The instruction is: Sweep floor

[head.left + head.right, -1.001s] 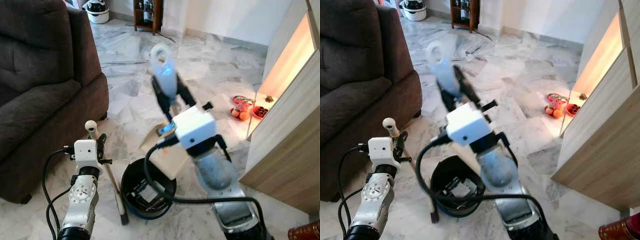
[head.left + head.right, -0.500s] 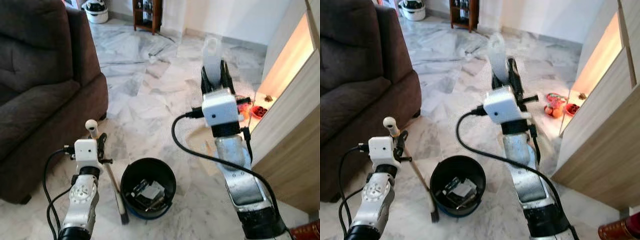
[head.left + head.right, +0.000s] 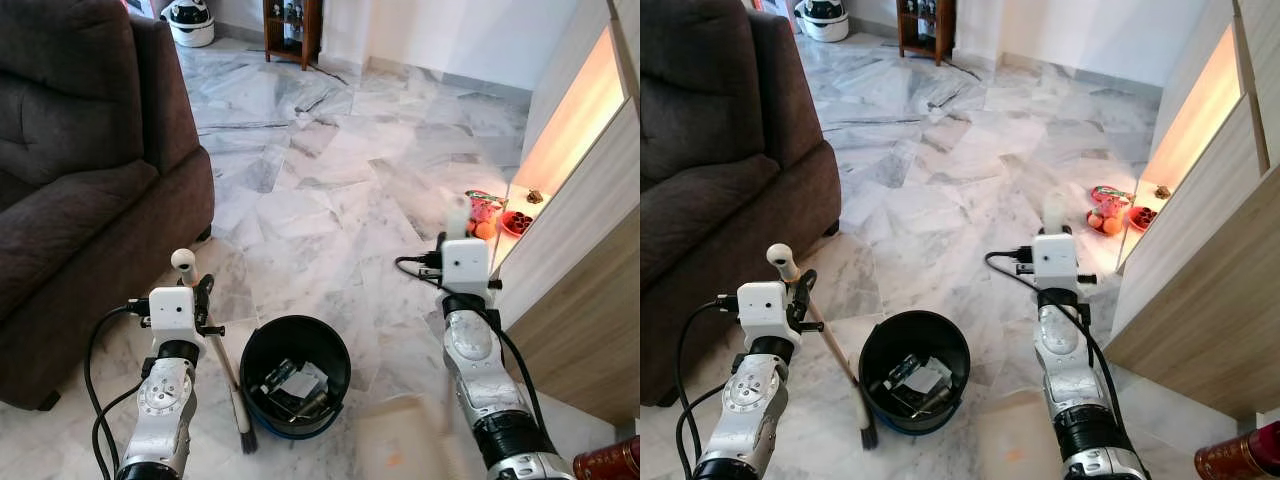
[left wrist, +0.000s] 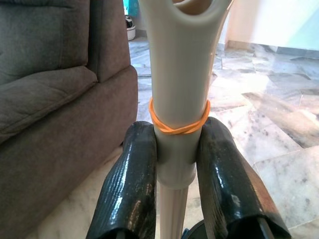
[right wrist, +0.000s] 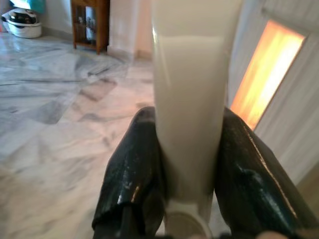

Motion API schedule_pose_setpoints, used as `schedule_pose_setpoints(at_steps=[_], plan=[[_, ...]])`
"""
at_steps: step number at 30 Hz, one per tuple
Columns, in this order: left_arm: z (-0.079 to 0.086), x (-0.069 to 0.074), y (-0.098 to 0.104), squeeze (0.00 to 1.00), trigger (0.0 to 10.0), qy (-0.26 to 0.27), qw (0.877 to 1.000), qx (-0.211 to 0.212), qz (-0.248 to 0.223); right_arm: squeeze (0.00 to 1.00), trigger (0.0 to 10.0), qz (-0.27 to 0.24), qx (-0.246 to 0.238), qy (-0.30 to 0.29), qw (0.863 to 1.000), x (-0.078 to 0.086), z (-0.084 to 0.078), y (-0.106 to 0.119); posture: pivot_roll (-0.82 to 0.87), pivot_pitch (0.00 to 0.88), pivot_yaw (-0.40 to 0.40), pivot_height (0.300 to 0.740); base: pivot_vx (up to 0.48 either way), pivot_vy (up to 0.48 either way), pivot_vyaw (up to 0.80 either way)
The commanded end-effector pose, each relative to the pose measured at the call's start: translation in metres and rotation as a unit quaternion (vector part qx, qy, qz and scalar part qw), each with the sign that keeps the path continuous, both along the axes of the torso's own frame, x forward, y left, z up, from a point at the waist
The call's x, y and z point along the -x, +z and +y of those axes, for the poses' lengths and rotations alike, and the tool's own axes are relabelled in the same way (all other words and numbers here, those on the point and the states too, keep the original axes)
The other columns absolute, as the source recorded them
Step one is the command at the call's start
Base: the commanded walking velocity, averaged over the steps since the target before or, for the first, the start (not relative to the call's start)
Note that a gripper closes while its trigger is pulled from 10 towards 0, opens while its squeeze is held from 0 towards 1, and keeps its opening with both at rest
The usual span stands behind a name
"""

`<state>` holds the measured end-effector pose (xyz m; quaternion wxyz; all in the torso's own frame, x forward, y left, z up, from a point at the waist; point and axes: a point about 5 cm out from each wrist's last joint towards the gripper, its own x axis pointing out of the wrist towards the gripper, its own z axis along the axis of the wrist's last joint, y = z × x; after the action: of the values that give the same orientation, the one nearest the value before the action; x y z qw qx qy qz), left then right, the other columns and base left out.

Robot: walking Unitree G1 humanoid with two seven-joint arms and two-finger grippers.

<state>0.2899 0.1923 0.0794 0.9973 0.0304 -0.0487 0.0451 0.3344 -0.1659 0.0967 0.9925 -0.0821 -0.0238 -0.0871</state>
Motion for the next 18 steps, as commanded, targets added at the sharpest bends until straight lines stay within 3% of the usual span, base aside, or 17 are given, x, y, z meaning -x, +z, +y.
schedule_pose_setpoints(at_steps=[1, 7, 18], plan=[[-0.001, 0.003, 0.004, 0.00, 10.0, -0.006, 1.000, -0.002, -0.016, 0.00, 10.0, -0.024, -0.005, 0.000, 1.000, -0.006, -0.003, 0.009, 0.13, 0.092, -0.050, 0.740, 0.000, 0.000, 0.00], [-0.001, 0.007, 0.001, 0.00, 10.0, -0.007, 1.000, 0.004, -0.009, 0.00, 10.0, -0.017, -0.019, 0.002, 1.000, -0.008, -0.004, 0.000, 0.14, 0.101, -0.054, 0.740, 0.000, 0.000, 0.00], [-0.007, 0.008, 0.000, 0.00, 10.0, -0.020, 1.000, 0.019, -0.004, 0.00, 10.0, -0.006, 0.000, 0.003, 1.000, -0.006, -0.006, -0.011, 0.14, 0.116, -0.059, 0.740, 0.000, 0.000, 0.00]])
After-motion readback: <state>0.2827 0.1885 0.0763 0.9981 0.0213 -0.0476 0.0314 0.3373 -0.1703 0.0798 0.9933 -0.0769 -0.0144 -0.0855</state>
